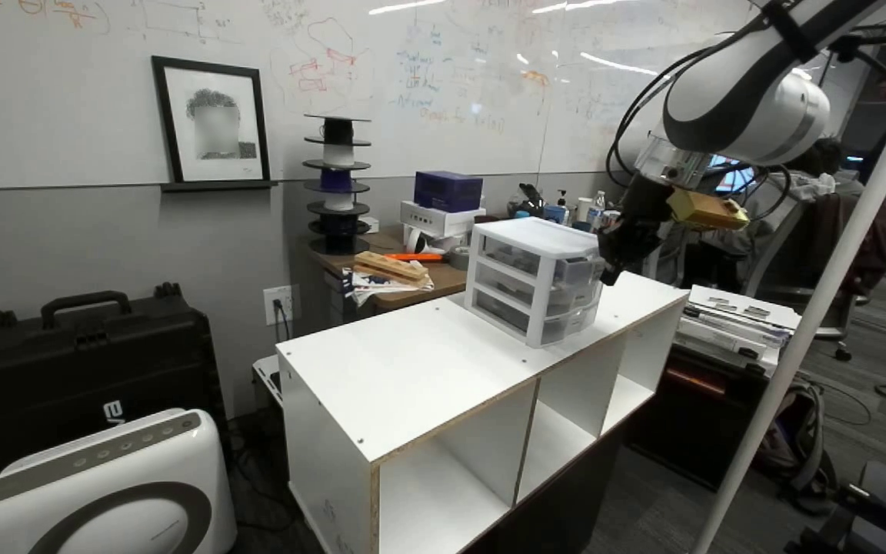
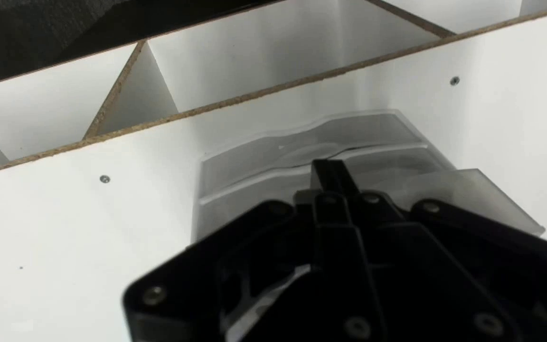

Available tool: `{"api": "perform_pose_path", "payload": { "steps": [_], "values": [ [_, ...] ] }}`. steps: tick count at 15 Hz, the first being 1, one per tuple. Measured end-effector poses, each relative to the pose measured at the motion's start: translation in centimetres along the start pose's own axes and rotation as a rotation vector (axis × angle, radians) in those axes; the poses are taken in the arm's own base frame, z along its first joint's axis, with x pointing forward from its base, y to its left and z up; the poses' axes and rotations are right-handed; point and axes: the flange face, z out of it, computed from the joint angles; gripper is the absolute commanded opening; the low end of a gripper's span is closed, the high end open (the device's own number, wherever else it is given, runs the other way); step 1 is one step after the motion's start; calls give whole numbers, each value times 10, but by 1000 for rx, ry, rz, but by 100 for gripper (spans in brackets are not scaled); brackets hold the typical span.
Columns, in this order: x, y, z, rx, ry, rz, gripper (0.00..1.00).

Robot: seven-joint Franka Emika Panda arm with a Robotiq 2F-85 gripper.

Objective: Pick up the flash disk from the table, put it in the drawer and close the drawer.

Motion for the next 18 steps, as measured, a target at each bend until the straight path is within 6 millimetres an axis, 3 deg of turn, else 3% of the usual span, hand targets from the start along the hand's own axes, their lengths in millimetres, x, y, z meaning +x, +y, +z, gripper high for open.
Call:
{"api": "perform_pose_path", "payload": {
  "steps": [4, 5, 7, 12, 16, 18],
  "values": [
    [20, -2, 7, -3, 9, 44, 0],
    [22, -2, 8, -3, 9, 47, 26],
    [21, -2, 8, -2, 3, 47, 32],
    [10, -8, -3, 9, -82, -37, 70],
    [-25, -15, -34, 18, -229, -157, 99],
    [-47, -16, -55, 8, -309, -202, 100]
  ]
}}
